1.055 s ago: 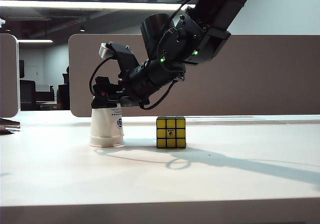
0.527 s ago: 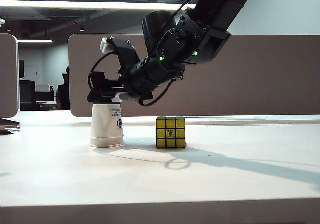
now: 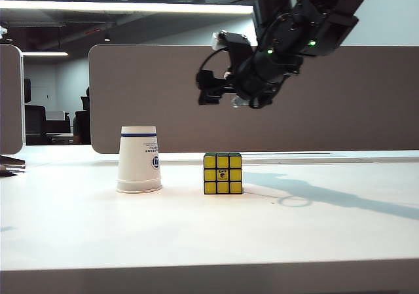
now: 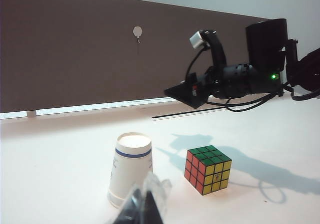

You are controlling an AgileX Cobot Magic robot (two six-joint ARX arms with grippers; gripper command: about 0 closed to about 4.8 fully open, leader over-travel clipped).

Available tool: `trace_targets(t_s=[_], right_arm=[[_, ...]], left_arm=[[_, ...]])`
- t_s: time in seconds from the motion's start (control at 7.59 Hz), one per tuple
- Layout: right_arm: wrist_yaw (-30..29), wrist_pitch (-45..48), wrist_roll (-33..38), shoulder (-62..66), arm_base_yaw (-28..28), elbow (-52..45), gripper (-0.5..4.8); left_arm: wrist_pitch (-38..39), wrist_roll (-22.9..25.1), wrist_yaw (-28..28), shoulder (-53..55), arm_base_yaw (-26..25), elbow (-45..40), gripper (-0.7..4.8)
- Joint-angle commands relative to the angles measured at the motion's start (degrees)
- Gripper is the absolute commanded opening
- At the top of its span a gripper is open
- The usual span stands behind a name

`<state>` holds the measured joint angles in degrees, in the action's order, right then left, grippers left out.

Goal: Carefully pick up the cup on the right and stack it on top of the cup on the left.

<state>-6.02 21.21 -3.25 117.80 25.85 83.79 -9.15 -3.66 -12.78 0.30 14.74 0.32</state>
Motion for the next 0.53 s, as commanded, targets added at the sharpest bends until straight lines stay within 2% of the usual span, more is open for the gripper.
trace_targets(t_s=[0.13,0.26,0.4,0.53], right_arm=[[4.37,-0.37,0.2,-2.56,-3.61,0.09,4.49],[5.07,-2.73,0.2,-4.59,-5.55,0.04,4.49],[7.04,-13.51,-1.27,-8.55,-8.59,-0.15,4.16],[7.02,-14.58,-2.01,-9.16,-8.96,-0.2,3.93]], left_arm=[[-0.37,0.24,1.38,0.02,0.0,0.09,-0.06],[-0.35,0.24,1.68,0.0,-0.02,0.09,-0.06],[-0.39,0.22,4.17,0.02,0.0,0.09,-0.06],[-0.37,0.2,4.68,0.02,-0.02,0.09,-0.06]])
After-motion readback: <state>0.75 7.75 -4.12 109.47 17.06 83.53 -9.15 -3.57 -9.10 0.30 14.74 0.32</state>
